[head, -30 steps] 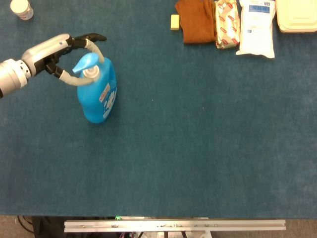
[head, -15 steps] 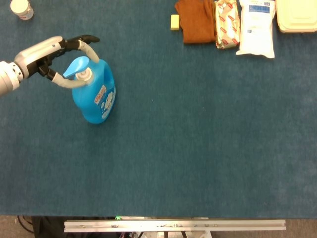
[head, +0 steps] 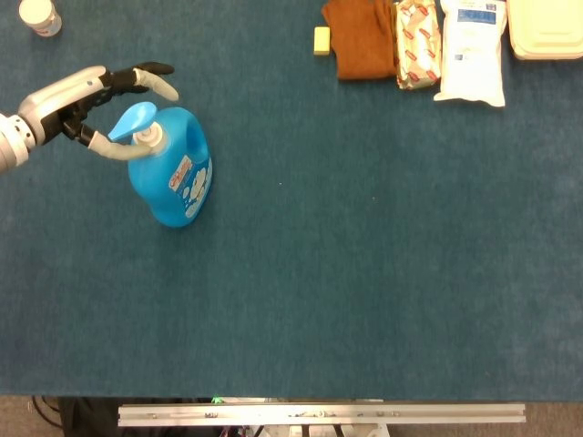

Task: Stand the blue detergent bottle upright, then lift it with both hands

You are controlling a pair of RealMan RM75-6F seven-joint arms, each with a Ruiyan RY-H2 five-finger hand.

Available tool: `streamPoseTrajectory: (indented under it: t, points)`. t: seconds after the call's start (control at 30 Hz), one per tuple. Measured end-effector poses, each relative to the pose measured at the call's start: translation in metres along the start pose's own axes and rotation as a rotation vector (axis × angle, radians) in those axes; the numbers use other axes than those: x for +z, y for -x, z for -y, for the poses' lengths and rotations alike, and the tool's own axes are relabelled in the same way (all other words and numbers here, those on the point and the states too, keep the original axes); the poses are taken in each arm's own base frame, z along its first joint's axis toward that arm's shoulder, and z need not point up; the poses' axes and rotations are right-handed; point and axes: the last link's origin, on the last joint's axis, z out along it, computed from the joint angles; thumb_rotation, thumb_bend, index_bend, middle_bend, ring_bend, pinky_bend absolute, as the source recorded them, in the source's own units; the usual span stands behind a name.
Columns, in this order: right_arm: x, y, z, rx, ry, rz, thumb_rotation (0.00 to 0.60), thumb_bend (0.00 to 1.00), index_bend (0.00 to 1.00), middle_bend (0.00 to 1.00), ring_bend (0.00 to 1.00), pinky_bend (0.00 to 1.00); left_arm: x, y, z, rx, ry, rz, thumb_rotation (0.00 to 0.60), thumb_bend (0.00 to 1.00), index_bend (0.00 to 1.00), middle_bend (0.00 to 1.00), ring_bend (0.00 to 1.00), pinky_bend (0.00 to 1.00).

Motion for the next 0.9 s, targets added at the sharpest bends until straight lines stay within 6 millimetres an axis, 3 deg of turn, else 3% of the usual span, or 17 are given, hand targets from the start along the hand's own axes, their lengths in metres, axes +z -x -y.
streamPoseTrajectory:
  t: [0.9]
  points:
    - [0.002,0.001,0.002,-0.003,-0.005,0.005,0.6,0.18,0.25,0.28,0.11,0.15,-0.01,-0.006,0.004,-0.028,-0.036,0.025,0.6,0.25,0.15,0.02,0.0,0.05]
